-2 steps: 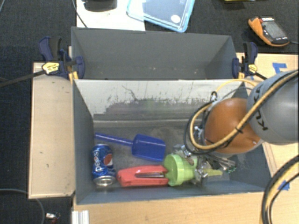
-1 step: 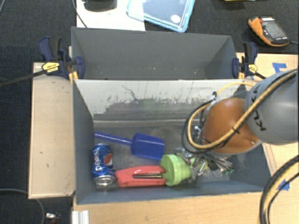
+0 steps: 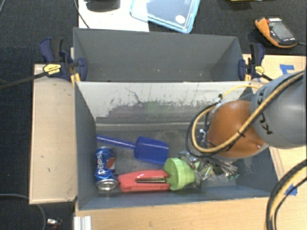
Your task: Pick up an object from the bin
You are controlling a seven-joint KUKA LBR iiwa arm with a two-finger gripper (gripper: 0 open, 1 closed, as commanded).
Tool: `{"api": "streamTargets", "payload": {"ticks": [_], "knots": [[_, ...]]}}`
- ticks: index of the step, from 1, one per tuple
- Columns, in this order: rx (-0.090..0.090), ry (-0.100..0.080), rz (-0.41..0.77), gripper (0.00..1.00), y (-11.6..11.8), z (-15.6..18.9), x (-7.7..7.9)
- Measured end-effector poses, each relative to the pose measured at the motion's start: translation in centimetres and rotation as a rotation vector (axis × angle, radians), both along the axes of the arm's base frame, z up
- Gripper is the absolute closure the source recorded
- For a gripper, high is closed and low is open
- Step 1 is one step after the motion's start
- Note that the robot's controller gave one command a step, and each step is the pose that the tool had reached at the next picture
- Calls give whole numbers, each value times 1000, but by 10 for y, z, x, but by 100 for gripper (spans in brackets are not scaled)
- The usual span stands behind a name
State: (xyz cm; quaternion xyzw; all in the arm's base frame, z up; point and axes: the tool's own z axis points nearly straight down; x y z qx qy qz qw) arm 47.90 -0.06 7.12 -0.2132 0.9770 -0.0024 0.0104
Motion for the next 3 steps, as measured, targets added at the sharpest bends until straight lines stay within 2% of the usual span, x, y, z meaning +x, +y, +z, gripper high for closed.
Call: {"api": "streamTargets", "payload": {"ticks": [2, 3], "knots": [[0, -3, 1, 100, 0, 22, 0], [0, 9, 0, 100, 0, 45, -3]]}}
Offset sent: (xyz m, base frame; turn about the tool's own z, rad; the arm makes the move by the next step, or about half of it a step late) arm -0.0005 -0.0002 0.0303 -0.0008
